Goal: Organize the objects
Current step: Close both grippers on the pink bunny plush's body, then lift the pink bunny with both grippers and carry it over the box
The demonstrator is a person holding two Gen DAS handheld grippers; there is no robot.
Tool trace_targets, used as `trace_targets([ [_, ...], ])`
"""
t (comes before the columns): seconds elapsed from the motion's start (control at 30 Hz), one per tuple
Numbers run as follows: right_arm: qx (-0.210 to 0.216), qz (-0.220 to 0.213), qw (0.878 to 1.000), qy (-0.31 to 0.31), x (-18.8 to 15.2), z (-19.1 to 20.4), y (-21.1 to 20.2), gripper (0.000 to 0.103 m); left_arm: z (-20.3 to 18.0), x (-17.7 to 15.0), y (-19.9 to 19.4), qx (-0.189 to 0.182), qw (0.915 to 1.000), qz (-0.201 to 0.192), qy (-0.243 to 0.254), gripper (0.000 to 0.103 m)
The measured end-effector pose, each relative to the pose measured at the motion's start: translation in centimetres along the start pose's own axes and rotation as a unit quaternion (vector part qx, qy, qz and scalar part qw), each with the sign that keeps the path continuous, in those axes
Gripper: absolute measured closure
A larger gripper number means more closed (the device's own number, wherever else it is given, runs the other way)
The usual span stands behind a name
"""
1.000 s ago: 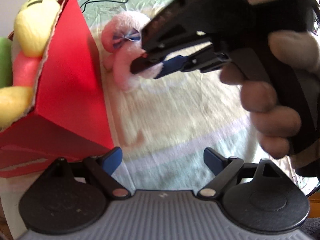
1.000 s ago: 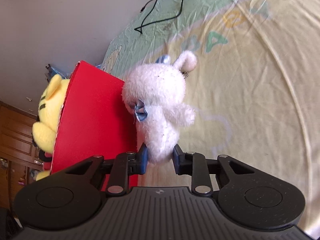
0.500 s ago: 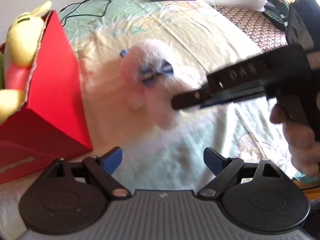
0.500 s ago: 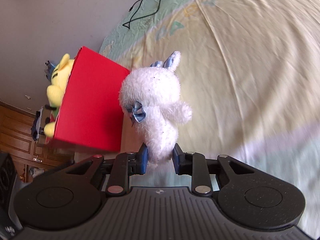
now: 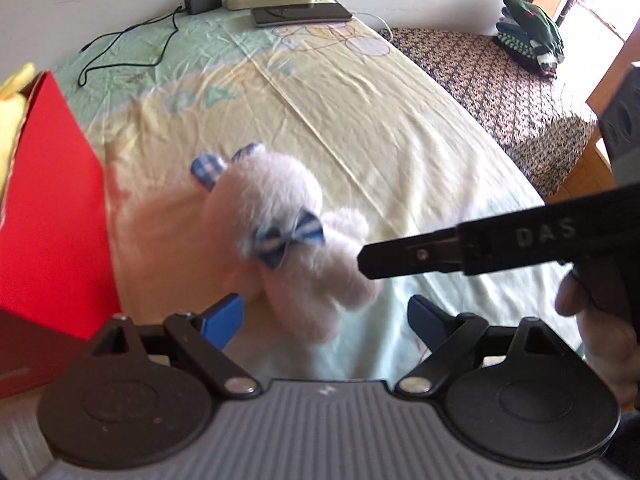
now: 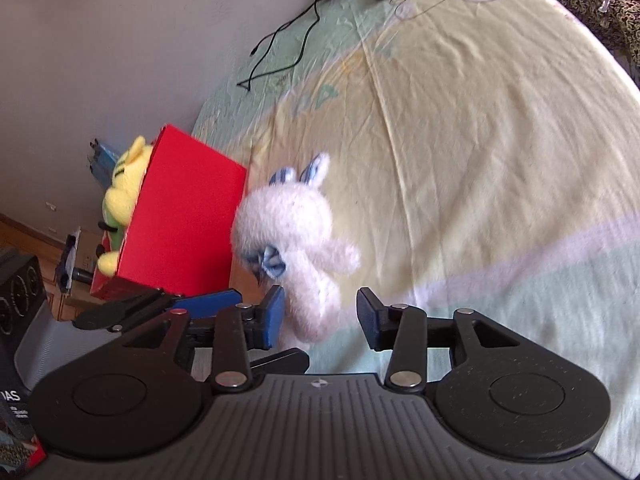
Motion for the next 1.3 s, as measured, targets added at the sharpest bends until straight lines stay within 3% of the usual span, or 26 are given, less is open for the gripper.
trace_targets([
  [0.2, 0.010, -0.003, 1.000, 0.011, 1.7, -0.2, 1.8, 0.057, 0.9, 1.6, 2.1, 0.002, 0.9994, 0.013, -0.032, 0.014],
  [0.47, 0.051, 0.034, 0.998, 0.034, 2.4, 0.1, 5.1, 0.052, 3.0, 1.8, 3.8, -0.038, 0.9938, 0.034, -0.099, 0.014],
  [0.77, 0.082, 0.062, 0.994, 0.040, 2.2, 0.6, 6.8, 0.051, 4.4, 2.0, 5.5, -0.031, 0.9905, 0.050, -0.124, 0.020],
  [1.17, 0.065, 0.056, 0.995, 0.050, 1.1, -0.5, 4.3, 0.059, 2.1, 1.9, 4.0, -0.002, 0.9963, 0.032, -0.080, 0.021],
  [1.3, 0.051, 0.050, 0.997, 0.025, 0.5, 0.1, 3.3, 0.062, 1.0, 1.7, 3.1, 0.007, 0.9981, 0.022, -0.057, 0.022],
])
Point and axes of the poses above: each gripper's, at about its wrist camera, not at the fingertips, and y roughly the way its jaws point, z to its left, x to its top, the point moved 9 cm from there along y, roughly the way its jaws point, and after that the axes turned 10 degrees about x, right-handed, at the moved point
